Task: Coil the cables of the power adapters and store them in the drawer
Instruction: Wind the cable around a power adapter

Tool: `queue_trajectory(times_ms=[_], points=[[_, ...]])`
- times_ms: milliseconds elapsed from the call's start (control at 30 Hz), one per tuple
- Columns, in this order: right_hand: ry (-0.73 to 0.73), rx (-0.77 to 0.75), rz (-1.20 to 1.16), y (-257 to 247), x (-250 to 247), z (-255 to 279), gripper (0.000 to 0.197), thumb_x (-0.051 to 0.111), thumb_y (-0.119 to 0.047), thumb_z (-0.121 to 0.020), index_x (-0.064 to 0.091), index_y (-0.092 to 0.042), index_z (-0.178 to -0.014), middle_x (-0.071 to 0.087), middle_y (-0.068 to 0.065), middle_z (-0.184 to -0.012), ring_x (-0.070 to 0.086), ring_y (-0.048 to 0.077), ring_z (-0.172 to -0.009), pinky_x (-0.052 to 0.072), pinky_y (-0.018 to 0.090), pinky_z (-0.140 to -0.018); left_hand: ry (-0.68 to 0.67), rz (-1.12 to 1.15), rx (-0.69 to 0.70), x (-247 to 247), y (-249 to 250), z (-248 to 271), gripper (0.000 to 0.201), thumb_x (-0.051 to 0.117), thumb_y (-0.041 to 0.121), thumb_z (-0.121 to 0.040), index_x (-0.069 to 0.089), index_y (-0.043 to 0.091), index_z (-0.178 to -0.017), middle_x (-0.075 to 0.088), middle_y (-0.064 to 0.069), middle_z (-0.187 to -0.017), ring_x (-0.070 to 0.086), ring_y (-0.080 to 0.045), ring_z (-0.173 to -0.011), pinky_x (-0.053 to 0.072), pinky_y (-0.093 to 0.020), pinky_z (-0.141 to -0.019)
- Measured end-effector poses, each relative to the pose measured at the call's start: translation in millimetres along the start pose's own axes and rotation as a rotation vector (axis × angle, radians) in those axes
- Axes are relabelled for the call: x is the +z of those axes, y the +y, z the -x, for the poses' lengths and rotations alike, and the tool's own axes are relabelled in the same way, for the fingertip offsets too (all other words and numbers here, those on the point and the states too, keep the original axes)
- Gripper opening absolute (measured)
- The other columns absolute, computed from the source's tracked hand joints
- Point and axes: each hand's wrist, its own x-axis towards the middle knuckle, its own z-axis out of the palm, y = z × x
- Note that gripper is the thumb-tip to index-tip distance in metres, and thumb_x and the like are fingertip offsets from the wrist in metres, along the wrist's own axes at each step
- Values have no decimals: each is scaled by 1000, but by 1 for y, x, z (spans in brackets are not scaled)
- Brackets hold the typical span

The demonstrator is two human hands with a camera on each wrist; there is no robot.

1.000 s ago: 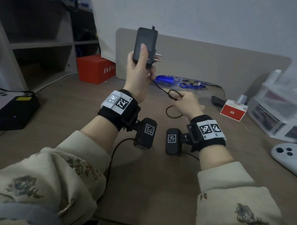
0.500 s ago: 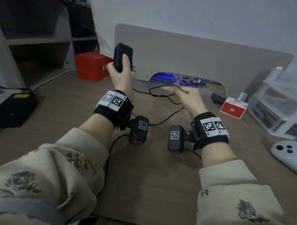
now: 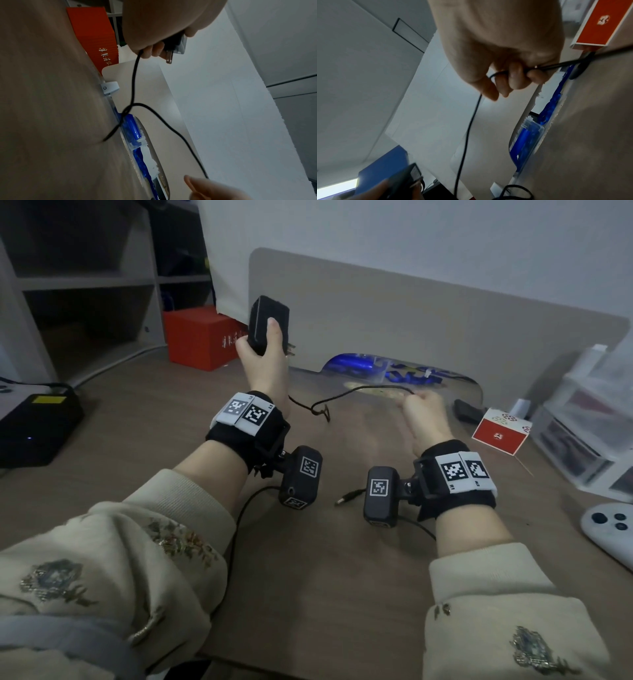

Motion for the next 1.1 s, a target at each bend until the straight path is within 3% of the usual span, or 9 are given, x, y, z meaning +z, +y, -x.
queue_trajectory(times_ms=[133, 233, 367, 500, 600, 667, 733, 900, 1100], points=[[-98, -55, 300, -4, 4, 11, 75, 64, -10, -80, 30, -23, -146, 28, 9, -148, 24, 28, -138, 29, 43, -108, -111, 42, -66, 7, -2, 7, 22, 53, 41, -99, 46, 21, -103, 60, -8, -99, 47, -10, -64, 40, -21, -56], [-102, -281, 199, -14, 7, 18, 65, 61, -9, -82, 40, -24, -142, 37, 2, -141, 31, 19, -134, 30, 44, -114, -217, 68, -102, 13, 0, 15, 32, 53, 38, -100, 46, 11, -116, 65, -6, -83, 44, -9, -52, 34, -20, -46], [-297, -489, 74, -26, 22, 27, 39, 52, -6, -95, 51, -10, -133, 56, -2, -131, 49, 8, -124, 37, 35, -112, -404, 86, -206, 21, 2, 29, 57, 57, 44, -94, 45, 1, -129, 60, -8, -85, 50, -13, -57, 38, -23, -51], [-521, -367, -152, -24, 34, 34, 41, 54, -13, -98, 38, -18, -136, 58, 0, -127, 53, 14, -124, 43, 36, -107, -569, 127, -259, 25, 6, 41, 56, 51, 38, -101, 43, -2, -139, 60, -11, -98, 62, -22, -83, 54, -34, -77], [-570, -315, -168, -22, 34, 36, 39, 55, -15, -98, 37, -16, -132, 60, 5, -117, 65, 23, -107, 56, 41, -90, -630, 117, -271, 25, 10, 44, 55, 47, 39, -103, 42, -2, -140, 64, -7, -85, 61, -16, -69, 54, -30, -66], [-570, -328, -99, -25, 33, 41, 16, 50, -15, -101, 46, -12, -116, 64, 8, -96, 67, 17, -68, 58, 30, -68, -616, 100, -250, 24, 12, 44, 54, 47, 39, -103, 41, -1, -138, 66, -6, -84, 60, -17, -67, 53, -28, -58], [-521, -385, -34, -26, 33, 41, 8, 46, -15, -103, 53, -13, -106, 63, 7, -77, 52, 6, -44, 44, 18, -50, -571, 77, -186, 23, 13, 43, 51, 48, 36, -103, 41, -4, -133, 65, -9, -85, 61, -20, -66, 49, -28, -49], [-214, -569, 75, -20, 27, 27, 16, 55, -16, -97, 68, -14, -88, 55, -18, -48, 47, -4, -48, 39, 10, -56, -461, 101, -148, 22, 8, 33, 26, 52, 29, -102, 46, 6, -113, 67, -9, -87, 68, -22, -75, 56, -30, -72], [-162, -583, 175, -20, 23, 27, 22, 58, -15, -95, 68, -19, -76, 57, -17, -51, 54, 2, -58, 42, 12, -61, -460, 29, -136, 21, 4, 33, 23, 55, 28, -101, 47, 9, -111, 63, -20, -106, 67, -29, -90, 59, -34, -84]])
